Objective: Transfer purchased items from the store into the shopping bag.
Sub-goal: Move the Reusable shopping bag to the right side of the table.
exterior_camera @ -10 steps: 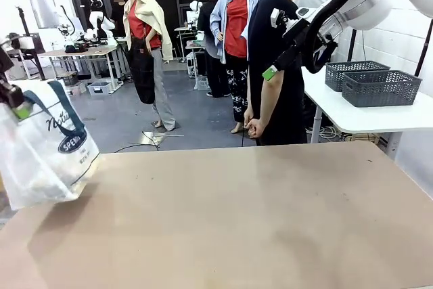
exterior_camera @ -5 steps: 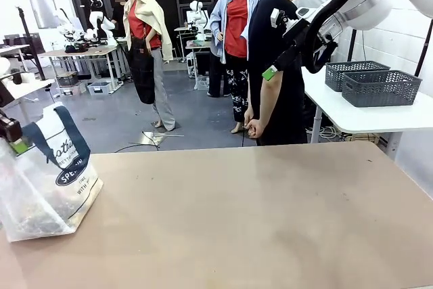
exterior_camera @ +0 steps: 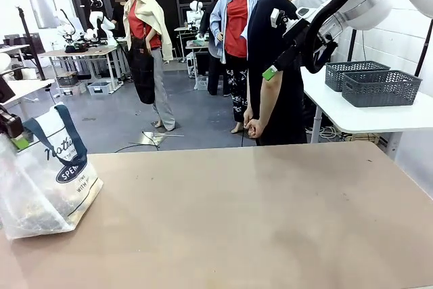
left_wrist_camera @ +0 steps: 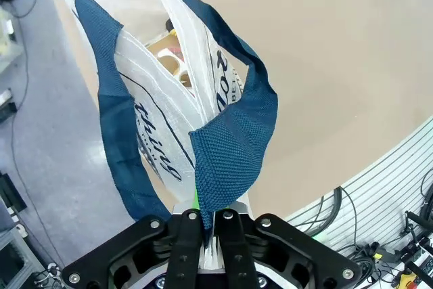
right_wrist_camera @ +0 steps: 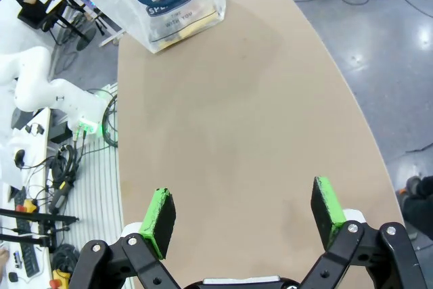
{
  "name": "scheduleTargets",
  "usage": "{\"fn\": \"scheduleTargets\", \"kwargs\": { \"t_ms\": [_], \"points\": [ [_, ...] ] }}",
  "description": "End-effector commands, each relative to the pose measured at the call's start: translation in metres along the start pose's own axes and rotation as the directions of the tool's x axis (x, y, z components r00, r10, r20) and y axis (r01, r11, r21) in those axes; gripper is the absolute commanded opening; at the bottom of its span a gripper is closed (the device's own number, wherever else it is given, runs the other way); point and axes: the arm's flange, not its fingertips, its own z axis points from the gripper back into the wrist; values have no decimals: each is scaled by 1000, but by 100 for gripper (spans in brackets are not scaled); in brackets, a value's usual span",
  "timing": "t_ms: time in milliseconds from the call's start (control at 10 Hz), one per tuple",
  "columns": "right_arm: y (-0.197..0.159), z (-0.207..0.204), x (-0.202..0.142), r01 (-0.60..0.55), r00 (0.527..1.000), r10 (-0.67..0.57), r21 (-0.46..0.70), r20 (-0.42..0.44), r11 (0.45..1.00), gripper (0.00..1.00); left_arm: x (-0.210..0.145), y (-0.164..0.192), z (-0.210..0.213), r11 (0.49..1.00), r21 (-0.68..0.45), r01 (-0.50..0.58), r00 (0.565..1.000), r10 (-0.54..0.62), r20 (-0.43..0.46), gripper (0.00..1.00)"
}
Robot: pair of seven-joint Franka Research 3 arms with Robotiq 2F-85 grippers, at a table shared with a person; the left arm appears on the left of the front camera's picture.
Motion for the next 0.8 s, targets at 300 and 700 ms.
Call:
{"fn": "scheduleTargets", "kwargs": {
  "t_ms": [300,700],
  "points": [
    [1,-2,1,13,1000,-13,10,12,1000,100,24,-16,1,998,34,-45,999,45,-17,80],
    [1,-2,1,13,1000,-13,10,12,1000,100,40,-28,22,995,52,-87,996,88,-21,100]
  ]
}}
